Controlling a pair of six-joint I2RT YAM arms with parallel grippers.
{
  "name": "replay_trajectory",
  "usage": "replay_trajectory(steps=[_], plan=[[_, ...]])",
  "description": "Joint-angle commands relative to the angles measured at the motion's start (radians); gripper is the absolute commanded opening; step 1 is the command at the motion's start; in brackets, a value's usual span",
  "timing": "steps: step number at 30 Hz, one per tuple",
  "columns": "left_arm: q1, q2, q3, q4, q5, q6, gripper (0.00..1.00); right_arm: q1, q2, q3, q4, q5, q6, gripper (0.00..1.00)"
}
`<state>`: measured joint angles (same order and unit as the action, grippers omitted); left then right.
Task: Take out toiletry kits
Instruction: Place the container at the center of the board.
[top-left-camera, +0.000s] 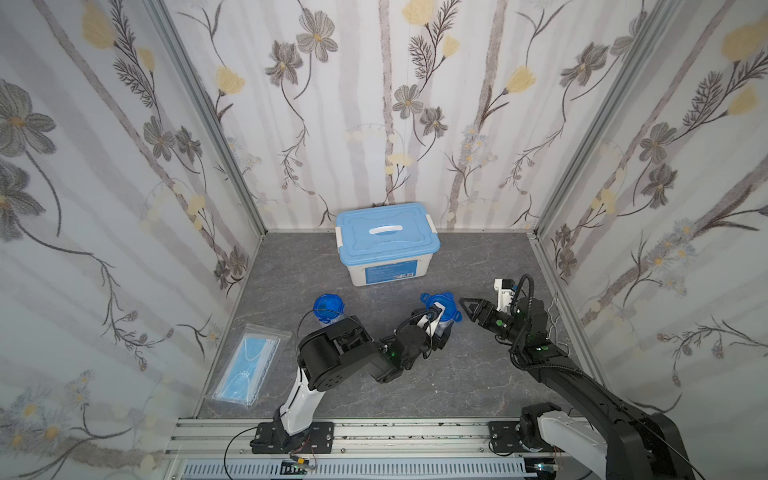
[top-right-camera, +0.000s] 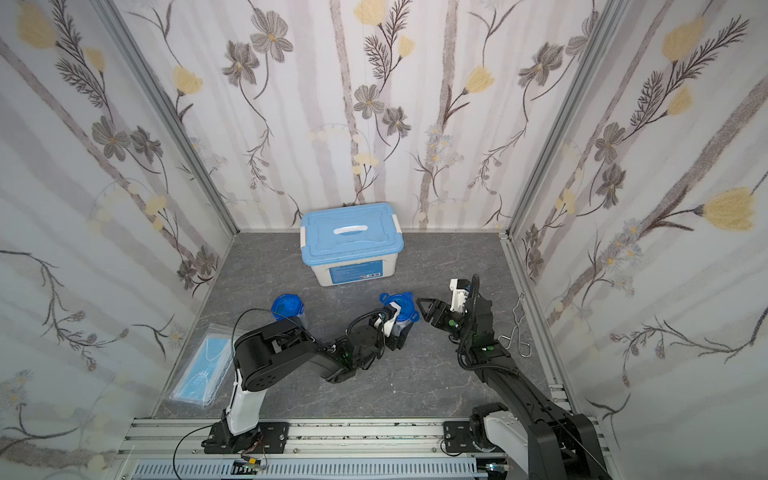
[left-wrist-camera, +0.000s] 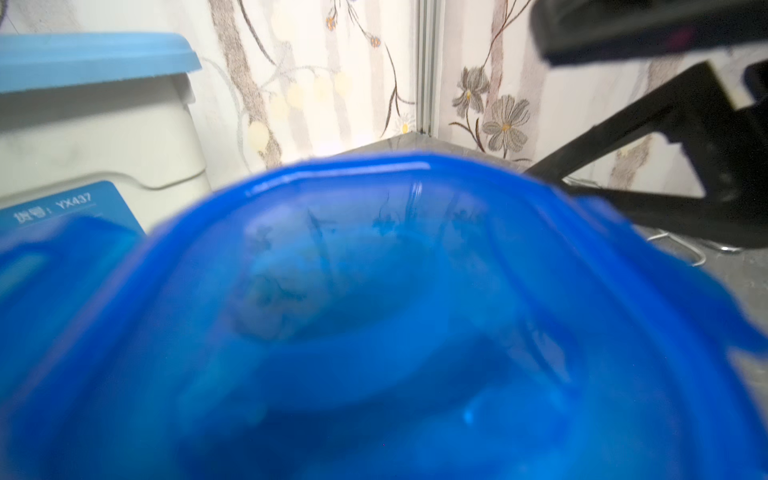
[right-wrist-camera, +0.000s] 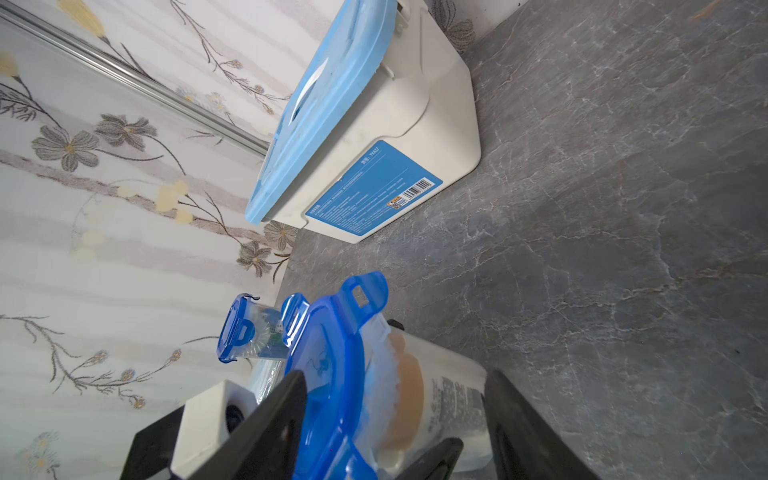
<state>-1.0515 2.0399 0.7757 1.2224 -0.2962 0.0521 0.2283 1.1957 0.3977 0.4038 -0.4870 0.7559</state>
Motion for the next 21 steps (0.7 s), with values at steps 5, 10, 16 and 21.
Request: replay_trajectory(steps=[5,10,16,21], plan=[[0.000,-0.018,-0.021,0.088,0.021,-0.011,0.95,0.001,0.071,0.061,0.086,-0.076,-0.009,0.69],[-0.001,-0.037,-0.043,0.095,0.013,-0.011,0.97,0.000,0.151,0.100,0.067,-0.104,0.002,0.67],[-0.001,-0.038,-0.067,0.147,0.009,-0.009,0.97,0.002,0.208,0.135,0.074,-0.129,0.015,0.63],[0.000,-0.031,-0.066,0.148,0.014,-0.010,0.96,0.003,0.247,0.140,0.146,-0.177,0.064,0.59]])
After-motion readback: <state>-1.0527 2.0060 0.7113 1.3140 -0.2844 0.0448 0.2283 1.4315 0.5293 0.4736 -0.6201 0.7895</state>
